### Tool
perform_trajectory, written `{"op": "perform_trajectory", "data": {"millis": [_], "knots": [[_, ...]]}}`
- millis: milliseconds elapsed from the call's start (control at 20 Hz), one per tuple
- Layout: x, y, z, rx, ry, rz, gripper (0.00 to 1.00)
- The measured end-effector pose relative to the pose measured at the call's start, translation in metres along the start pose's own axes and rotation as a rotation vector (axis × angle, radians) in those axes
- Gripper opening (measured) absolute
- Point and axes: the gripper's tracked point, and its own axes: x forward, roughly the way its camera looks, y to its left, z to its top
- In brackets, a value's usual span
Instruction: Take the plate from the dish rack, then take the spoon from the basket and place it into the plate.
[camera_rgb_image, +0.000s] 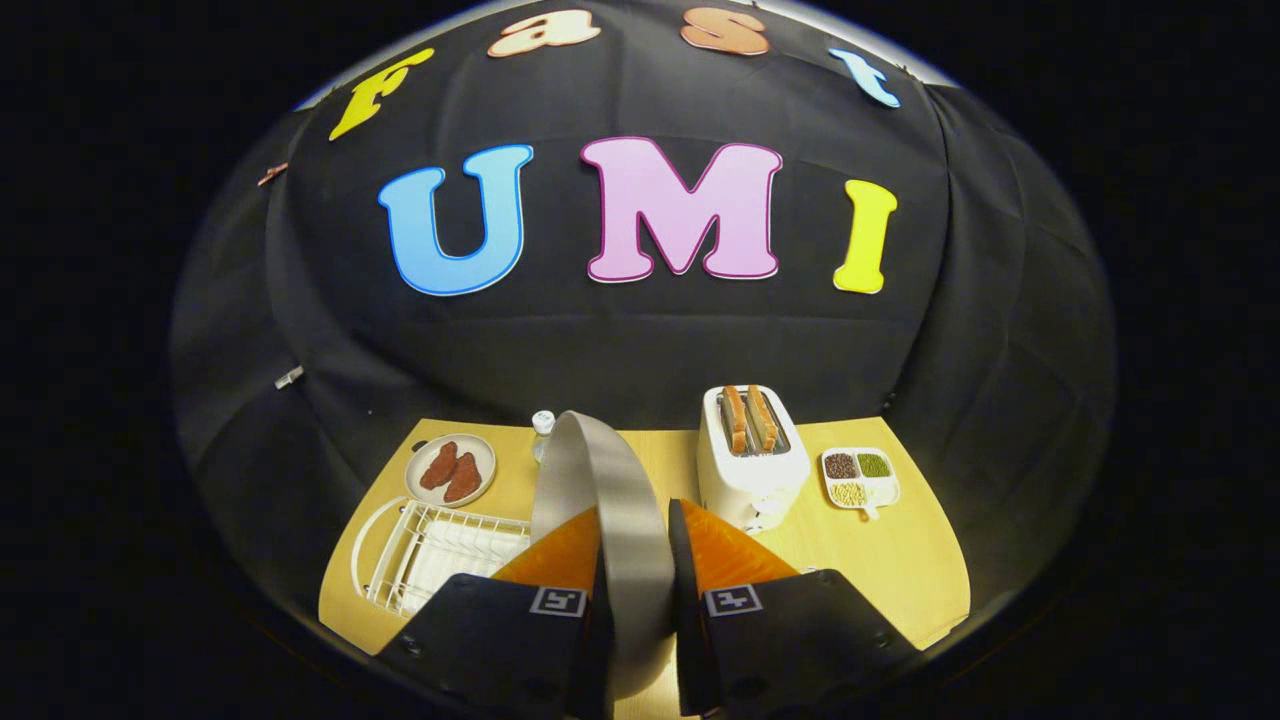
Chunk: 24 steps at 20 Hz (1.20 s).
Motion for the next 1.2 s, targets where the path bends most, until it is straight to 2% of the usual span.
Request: {"op": "perform_trajectory", "data": {"millis": [250,450,700,1000,1200], "knots": [[-0.047,-0.041,-0.032,0.038,0.04,0.049,0.28],[-0.077,-0.07,-0.085,0.119,0.125,0.095,0.28],[-0.099,-0.11,-0.158,0.21,0.229,0.09,0.28],[-0.081,-0.118,-0.262,0.272,0.369,0.112,0.28],[-0.067,-0.108,-0.306,0.276,0.43,0.144,0.28]]}}
